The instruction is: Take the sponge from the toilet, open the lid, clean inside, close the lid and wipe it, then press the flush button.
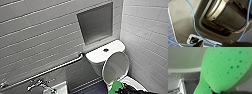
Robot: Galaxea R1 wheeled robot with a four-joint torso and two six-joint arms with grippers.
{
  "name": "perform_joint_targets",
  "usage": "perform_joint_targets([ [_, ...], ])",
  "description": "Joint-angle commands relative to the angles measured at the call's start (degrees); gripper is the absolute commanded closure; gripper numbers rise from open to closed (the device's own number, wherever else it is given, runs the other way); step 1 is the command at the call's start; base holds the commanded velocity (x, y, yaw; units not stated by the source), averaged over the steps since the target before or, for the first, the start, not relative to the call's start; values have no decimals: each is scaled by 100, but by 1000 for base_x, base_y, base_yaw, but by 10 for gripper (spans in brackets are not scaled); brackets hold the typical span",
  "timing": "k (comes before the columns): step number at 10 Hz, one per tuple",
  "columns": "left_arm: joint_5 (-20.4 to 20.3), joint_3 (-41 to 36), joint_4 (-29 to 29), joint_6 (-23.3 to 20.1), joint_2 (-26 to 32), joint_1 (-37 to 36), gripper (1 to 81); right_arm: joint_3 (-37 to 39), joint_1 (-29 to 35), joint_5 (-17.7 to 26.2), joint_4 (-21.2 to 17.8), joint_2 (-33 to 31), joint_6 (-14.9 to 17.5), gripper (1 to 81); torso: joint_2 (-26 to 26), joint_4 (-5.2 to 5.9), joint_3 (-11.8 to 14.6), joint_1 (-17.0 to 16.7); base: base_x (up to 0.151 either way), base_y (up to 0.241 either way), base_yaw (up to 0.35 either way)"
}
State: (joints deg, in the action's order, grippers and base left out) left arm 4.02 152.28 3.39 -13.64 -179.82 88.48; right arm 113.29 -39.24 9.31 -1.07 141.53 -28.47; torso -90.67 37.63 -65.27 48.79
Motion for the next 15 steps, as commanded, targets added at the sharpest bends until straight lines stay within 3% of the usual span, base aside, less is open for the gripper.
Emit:
perform_joint_targets([
  [1,477,12,-5,-33,87,43,10,449,579,887,1123,283,43,811,0,0,0,0,0,0,0],
  [4,477,12,-14,-42,78,43,10,-563,369,1204,1707,-219,8,811,0,0,0,-2,0,0,0],
  [7,477,12,-22,-42,69,51,10,-1389,70,1117,1707,-1019,-1,811,0,0,0,-2,0,0,0],
  [12,477,12,-22,-42,60,43,10,-1609,-396,1099,1724,-1483,-1,811,0,0,0,0,0,0,0],
  [15,477,12,-22,-43,60,43,10,-1881,-765,809,1724,-2065,-1,811,0,0,0,0,0,0,0],
])
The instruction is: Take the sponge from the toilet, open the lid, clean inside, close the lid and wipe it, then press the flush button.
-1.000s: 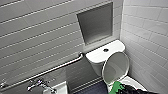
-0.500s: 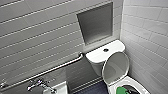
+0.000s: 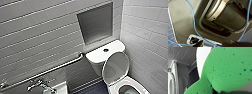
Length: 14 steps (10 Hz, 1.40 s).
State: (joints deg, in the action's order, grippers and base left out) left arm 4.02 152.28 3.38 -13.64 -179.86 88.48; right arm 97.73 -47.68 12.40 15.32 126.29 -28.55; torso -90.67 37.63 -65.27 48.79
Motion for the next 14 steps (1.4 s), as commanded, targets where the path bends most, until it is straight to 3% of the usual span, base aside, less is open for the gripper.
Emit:
perform_joint_targets([
  [1,476,12,-21,-42,64,43,10,-440,-71,431,84,-708,7,811,0,0,0,0,0,0,0],
  [7,468,12,-12,-156,64,43,10,-669,-949,-9,41,-963,7,811,0,0,0,-2,0,0,0],
  [10,450,12,-12,-227,73,43,10,-607,-1398,-97,-3,-418,-28,811,0,2,0,-2,0,0,0],
  [12,450,12,-4,-227,81,43,10,-239,-1417,-18,41,248,-28,811,0,2,0,-2,0,0,0],
  [14,433,-5,75,-227,160,43,10,43,-1399,122,15,487,-28,811,0,2,0,0,0,0,0],
])
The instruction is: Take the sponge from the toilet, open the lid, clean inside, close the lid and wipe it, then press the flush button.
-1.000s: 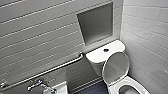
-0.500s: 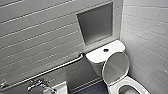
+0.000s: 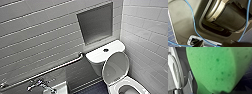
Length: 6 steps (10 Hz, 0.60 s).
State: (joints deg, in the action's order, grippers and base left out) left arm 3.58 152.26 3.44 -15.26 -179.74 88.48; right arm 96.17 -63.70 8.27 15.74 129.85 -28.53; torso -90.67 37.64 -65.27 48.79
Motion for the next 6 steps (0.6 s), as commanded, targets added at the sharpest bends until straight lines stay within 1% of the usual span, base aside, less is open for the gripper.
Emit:
perform_joint_targets([
  [1,477,-12,69,-47,175,25,10,261,221,545,-53,114,-30,811,0,0,0,0,0,0,0],
  [2,485,-12,69,-47,175,7,10,296,238,545,-53,122,-30,811,0,0,0,0,0,0,0],
  [3,512,-12,69,-38,192,-10,10,357,265,579,-70,175,-39,811,573,0,0,-369,0,0,0],
  [5,512,-12,69,-38,236,-10,10,639,282,694,-71,430,-39,811,672,0,0,-435,0,0,0],
  [6,512,-20,69,-47,254,-10,10,744,282,720,-71,527,-30,811,844,0,0,-544,0,0,0],
])
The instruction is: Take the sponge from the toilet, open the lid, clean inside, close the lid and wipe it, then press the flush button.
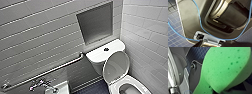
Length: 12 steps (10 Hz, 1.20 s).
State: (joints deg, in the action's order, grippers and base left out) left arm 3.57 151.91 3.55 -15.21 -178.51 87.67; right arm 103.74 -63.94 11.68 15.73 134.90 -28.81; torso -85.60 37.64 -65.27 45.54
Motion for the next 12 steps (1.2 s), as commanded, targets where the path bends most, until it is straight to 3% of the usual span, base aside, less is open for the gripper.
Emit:
perform_joint_targets([
  [1,513,15,58,-52,148,70,10,136,298,397,-70,118,-11,811,-13,0,0,9,0,0,0],
  [3,513,15,58,-43,192,-17,10,277,228,397,-87,198,-11,811,254,0,0,-147,0,0,0],
  [4,539,15,67,-25,253,-105,10,303,140,379,-78,224,-11,811,308,-415,131,-179,0,0,0],
  [6,548,-126,76,1,429,-343,10,374,-27,370,-70,233,-11,811,352,-619,212,-201,0,0,0],
  [7,556,-379,136,1,596,-474,10,409,-97,353,-78,224,-19,811,352,-772,263,-201,0,0,0],
  [10,557,-1242,436,1,1177,-816,10,435,-308,248,-87,146,-37,811,352,-1357,490,-206,0,0,0],
  [12,574,-1883,533,1,1449,-1098,10,506,-528,-104,-87,57,-29,811,352,-1772,674,-206,0,0,0],
])
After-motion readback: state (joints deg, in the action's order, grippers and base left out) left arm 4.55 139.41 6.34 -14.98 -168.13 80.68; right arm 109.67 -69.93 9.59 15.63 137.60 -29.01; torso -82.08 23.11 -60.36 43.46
